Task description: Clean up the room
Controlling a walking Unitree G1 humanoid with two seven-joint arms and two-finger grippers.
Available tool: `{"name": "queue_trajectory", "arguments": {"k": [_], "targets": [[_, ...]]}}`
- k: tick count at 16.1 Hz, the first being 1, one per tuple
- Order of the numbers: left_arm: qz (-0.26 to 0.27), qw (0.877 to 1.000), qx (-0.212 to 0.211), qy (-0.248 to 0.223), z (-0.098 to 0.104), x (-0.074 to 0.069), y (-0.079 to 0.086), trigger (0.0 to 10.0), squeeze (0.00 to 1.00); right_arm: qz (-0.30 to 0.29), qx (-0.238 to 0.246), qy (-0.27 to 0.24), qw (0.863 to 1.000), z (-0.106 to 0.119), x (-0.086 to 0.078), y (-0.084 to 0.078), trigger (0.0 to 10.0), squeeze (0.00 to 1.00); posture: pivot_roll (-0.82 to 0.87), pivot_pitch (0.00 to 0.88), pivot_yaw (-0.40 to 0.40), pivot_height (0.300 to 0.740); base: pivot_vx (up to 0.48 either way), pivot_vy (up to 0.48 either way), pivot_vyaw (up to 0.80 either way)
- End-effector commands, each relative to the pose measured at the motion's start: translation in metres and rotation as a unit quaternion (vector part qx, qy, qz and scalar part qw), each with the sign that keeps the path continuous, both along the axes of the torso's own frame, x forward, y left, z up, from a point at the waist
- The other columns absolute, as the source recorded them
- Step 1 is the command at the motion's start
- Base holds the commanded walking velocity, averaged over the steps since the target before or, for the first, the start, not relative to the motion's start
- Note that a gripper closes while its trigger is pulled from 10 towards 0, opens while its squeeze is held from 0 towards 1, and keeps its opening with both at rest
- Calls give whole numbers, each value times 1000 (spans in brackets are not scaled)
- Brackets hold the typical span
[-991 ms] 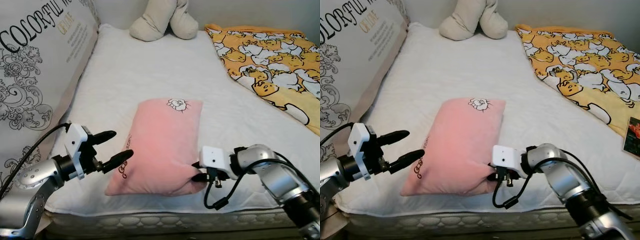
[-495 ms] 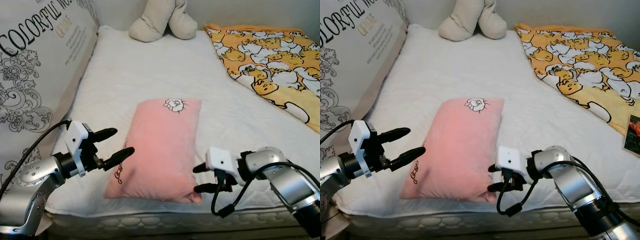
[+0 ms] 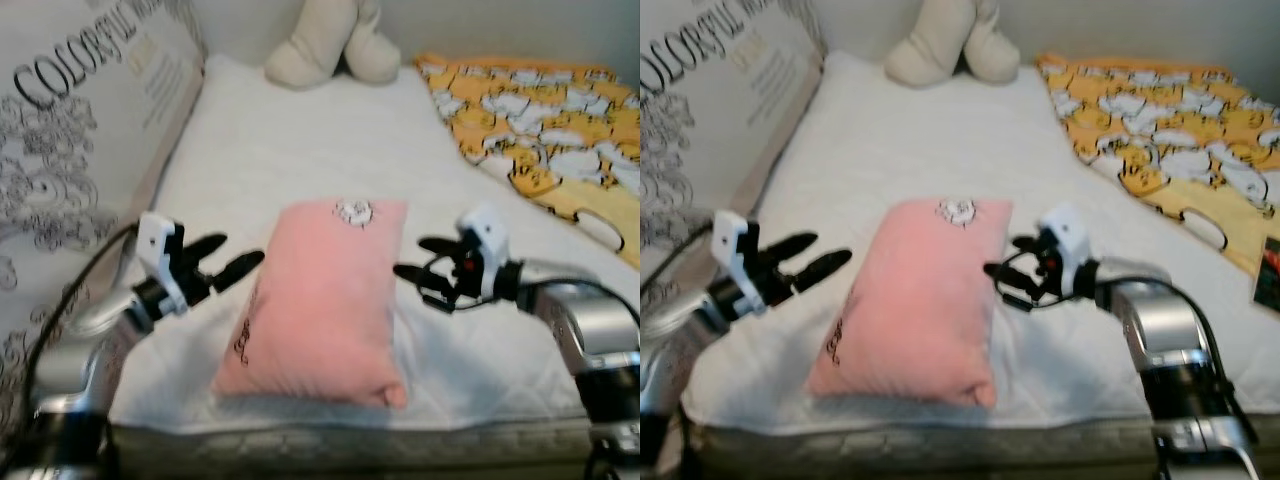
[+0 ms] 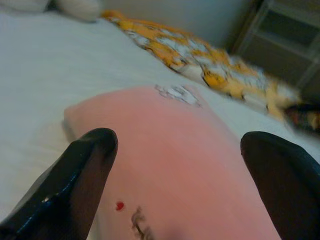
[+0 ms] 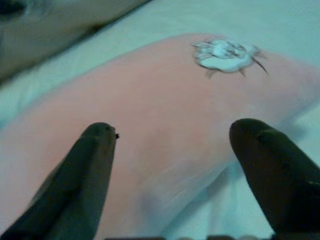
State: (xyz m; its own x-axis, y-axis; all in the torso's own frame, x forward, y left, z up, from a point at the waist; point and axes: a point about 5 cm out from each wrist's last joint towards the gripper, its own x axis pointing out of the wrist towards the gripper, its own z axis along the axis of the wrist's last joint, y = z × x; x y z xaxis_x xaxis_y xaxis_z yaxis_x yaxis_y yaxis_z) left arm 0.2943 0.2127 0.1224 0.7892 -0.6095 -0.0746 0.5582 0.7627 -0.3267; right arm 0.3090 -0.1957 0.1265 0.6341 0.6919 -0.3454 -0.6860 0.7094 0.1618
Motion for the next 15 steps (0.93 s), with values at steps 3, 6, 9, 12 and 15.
{"name": "queue_trajectory", "arguments": {"k": [3, 6, 9, 12, 15], "targets": [[43, 992, -110, 43, 6, 23, 12, 10000, 1000, -54, 107, 43, 992, -7, 5, -4, 10000, 1000, -65, 0, 19, 740, 0, 0, 0], [-25, 980, -175, 86, -2, 20, 15, 10000, 1000, -77, 194, 108, 972, -30, 0, -15, 10000, 1000, -75, 0, 33, 740, 0, 0, 0], [-16, 983, -142, 118, -23, 20, 17, 10000, 1000, -141, 164, 150, 965, -54, 1, -34, 10000, 1000, -70, 0, 24, 740, 0, 0, 0], [6, 974, -169, 153, -45, 17, 12, 10000, 1000, -139, 222, 180, 948, -55, 1, -35, 10000, 1000, -69, 29, -2, 740, 0, 0, 0], [22, 969, -180, 167, -66, 13, -4, 10000, 1000, -138, 261, 206, 933, -64, 2, -21, 10000, 1000, -82, 58, -4, 740, 0, 0, 0]]}}
